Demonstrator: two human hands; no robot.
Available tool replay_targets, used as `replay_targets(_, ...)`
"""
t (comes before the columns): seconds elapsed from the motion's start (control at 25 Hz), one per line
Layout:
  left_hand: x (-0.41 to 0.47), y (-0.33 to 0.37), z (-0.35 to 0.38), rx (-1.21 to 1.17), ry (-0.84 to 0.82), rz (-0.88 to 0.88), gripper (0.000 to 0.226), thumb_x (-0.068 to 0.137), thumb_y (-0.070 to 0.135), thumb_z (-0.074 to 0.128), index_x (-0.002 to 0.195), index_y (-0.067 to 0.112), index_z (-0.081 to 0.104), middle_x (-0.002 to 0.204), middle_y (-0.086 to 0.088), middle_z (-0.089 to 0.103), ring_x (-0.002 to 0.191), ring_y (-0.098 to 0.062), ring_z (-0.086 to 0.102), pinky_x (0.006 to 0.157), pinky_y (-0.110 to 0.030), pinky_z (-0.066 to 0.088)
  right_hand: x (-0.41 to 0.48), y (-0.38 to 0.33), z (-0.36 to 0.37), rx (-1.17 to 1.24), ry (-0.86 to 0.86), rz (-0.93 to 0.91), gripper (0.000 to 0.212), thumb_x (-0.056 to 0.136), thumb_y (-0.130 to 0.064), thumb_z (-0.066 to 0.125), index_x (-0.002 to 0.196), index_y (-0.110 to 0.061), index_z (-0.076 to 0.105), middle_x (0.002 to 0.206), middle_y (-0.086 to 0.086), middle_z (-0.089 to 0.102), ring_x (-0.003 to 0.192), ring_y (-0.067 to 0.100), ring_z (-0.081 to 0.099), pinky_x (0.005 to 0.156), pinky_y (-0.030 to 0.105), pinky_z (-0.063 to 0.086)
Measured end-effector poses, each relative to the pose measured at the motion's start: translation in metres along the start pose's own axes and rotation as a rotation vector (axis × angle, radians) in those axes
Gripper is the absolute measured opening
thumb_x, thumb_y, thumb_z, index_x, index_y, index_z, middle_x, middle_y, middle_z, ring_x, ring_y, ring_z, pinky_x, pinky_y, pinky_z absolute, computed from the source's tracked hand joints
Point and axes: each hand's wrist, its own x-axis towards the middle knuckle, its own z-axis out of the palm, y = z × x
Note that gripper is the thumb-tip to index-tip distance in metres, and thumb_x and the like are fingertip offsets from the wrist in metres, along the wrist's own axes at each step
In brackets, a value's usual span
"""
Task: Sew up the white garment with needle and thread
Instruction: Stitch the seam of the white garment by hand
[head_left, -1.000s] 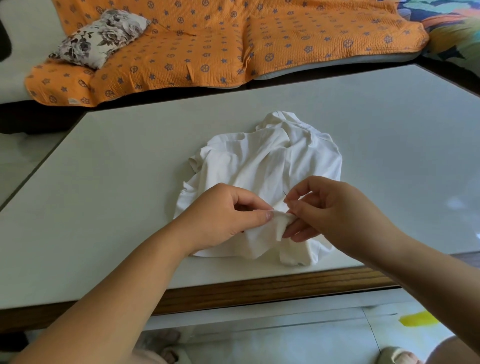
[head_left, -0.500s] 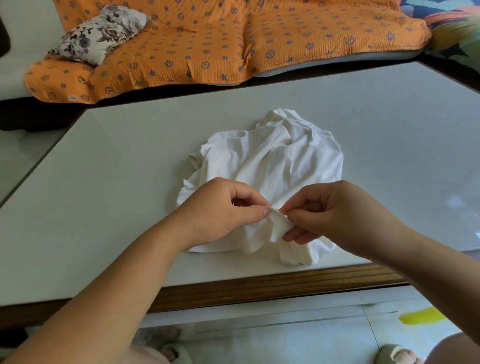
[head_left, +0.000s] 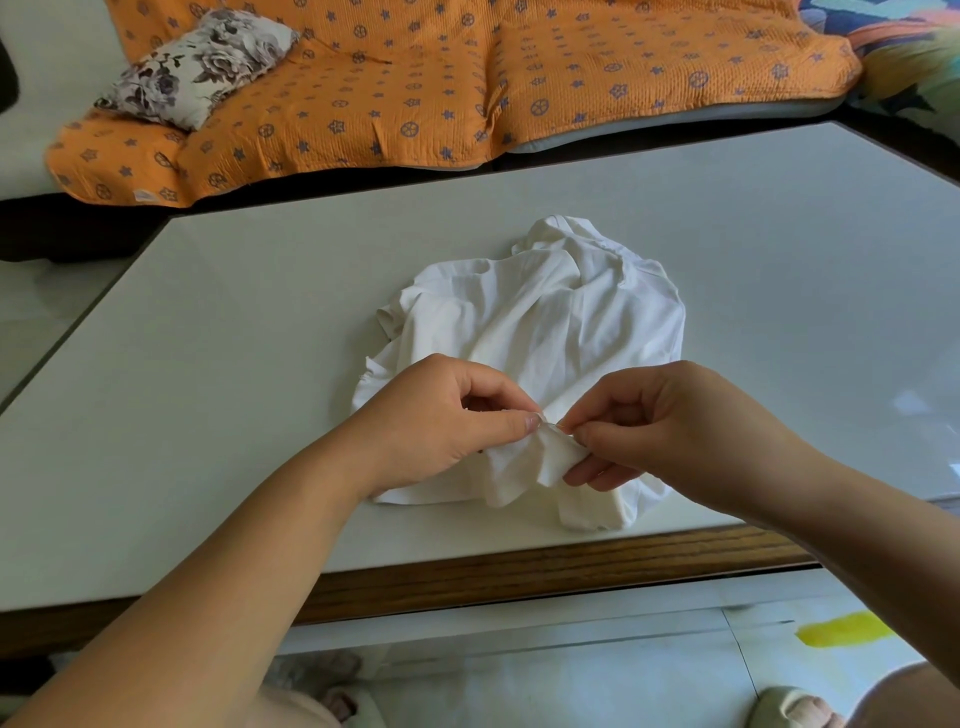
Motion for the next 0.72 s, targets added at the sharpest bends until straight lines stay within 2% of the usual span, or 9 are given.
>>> replay_targets(0.16, -0.0003, 0.0003, -0.0008, -0.029, -0.008, 0.008, 0.007, 0.086, 0.021, 0.073, 0.087, 0.025, 0.078, 0.083, 0.004, 0.074, 0.080, -0.005, 0.066, 0.083, -0.023, 0.052, 0.0003, 0.0002, -0.0006, 0.015, 0.034, 0.013, 0.012, 0.091, -0.008, 0.062, 0.090, -0.014, 0.072, 0.072, 0.002, 0.077, 0.071, 0.017, 0.075, 0.076, 0.027, 0.060)
replay_targets(0.36, -0.0001, 0.0005, -0.0006, -0.018, -0.002, 0.008, 0.007, 0.086, 0.021, 0.073, 0.088, 0.024, 0.078, 0.086, 0.003, 0.075, 0.089, -0.015, 0.069, 0.087, -0.027, 0.053, -0.0002, -0.0005, -0.0002, -0.004, 0.005, 0.020, 0.013, 0.090, -0.008, 0.062, 0.088, -0.015, 0.073, 0.072, 0.001, 0.077, 0.071, 0.015, 0.075, 0.074, 0.023, 0.060)
replay_targets(0.72, 0.0009, -0.0010, -0.0013, -0.017, -0.031, 0.005, 0.008, 0.086, 0.022, 0.073, 0.086, 0.027, 0.078, 0.085, 0.007, 0.075, 0.086, -0.005, 0.068, 0.084, -0.020, 0.053, -0.0004, 0.0008, -0.0011, 0.022, -0.027, -0.001, 0.015, 0.090, -0.003, 0.061, 0.088, -0.012, 0.072, 0.073, 0.005, 0.077, 0.073, 0.018, 0.075, 0.070, 0.021, 0.059)
